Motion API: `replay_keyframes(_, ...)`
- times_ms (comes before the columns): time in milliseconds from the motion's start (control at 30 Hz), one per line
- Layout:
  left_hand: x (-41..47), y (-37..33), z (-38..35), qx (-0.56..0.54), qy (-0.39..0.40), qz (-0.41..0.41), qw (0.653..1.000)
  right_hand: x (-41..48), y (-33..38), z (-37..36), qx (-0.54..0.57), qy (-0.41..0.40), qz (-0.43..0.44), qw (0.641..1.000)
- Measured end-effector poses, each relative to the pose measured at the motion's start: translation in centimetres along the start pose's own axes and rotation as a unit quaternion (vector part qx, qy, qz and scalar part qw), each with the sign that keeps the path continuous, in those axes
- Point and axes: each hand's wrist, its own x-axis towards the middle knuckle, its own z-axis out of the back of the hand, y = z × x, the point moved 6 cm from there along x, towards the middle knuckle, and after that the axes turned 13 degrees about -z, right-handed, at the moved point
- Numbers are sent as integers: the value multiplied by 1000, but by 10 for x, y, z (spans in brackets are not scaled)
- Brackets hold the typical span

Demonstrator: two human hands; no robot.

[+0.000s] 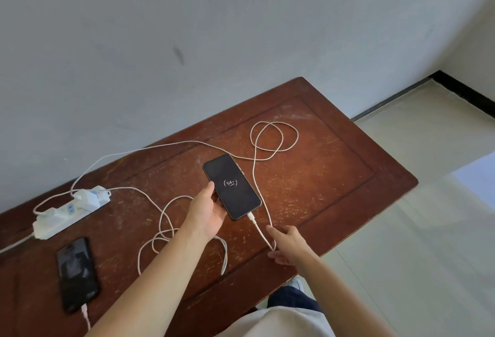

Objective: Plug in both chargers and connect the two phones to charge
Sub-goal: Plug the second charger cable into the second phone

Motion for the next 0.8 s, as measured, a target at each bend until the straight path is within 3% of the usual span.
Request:
replay_keyframes(100,11,9,9,40,-18,6,999,17,-6,-2,71,-10,22,997)
replay_keyframes(467,57,49,-4,130,-7,34,991,36,42,80,36,-212,162,963)
replay_keyframes(667,70,75,-35,156,-2,53,986,54,44,120,133,-273,127,944)
replay_keyframes(800,76,80,-50,190,-10,55,980,65,41,131,172,-267,108,942)
